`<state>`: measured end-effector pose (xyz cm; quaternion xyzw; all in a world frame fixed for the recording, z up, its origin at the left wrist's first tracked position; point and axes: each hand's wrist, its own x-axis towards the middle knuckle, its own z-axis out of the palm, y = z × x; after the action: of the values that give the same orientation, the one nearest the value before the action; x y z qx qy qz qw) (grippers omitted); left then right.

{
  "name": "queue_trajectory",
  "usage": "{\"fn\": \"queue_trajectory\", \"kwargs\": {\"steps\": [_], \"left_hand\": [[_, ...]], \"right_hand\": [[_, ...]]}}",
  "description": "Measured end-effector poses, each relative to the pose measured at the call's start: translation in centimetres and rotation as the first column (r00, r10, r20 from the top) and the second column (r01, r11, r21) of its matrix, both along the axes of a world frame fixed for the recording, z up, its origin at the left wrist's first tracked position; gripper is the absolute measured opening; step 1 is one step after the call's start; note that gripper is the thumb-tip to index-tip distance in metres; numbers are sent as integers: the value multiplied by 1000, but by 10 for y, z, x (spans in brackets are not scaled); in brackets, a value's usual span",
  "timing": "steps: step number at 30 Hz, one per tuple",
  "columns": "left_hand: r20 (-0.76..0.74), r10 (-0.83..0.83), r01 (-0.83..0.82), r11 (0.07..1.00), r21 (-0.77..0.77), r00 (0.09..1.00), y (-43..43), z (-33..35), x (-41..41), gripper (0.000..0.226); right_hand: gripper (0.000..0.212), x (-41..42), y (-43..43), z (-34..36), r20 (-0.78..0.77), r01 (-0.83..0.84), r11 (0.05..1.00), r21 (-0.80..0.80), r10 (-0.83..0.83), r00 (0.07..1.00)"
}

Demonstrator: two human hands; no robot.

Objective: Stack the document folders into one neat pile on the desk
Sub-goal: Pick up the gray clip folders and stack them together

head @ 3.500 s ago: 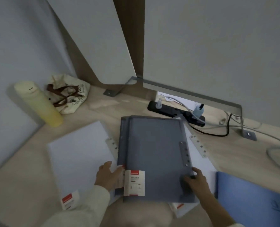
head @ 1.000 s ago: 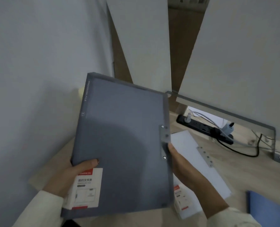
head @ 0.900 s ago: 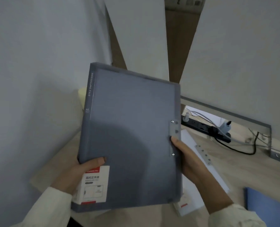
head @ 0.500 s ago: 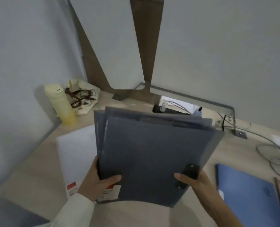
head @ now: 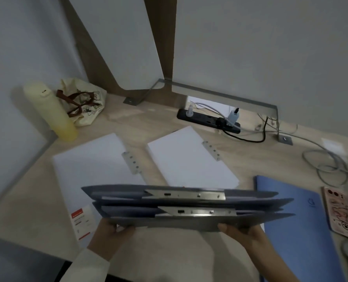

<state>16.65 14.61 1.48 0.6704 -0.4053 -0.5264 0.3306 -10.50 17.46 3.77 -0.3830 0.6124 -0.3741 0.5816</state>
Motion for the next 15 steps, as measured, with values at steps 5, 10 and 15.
{"fn": "queue_trajectory", "kwargs": {"steps": [5, 10, 15], "left_hand": [[28, -19, 19, 1000, 20, 999, -1, -12, -9, 24], [14, 56, -56, 998, 9, 998, -6, -15, -14, 39], [-3, 117, -117, 992, 36, 993, -3, -24, -19, 39]], "right_hand": [[41, 0, -1, -13, -8, 42, 998, 40, -42, 999], [88, -4, -2, -17, -6, 69, 998, 2, -69, 998], [91, -7, 5, -35, -17, 72, 997, 31, -72, 997]]}}
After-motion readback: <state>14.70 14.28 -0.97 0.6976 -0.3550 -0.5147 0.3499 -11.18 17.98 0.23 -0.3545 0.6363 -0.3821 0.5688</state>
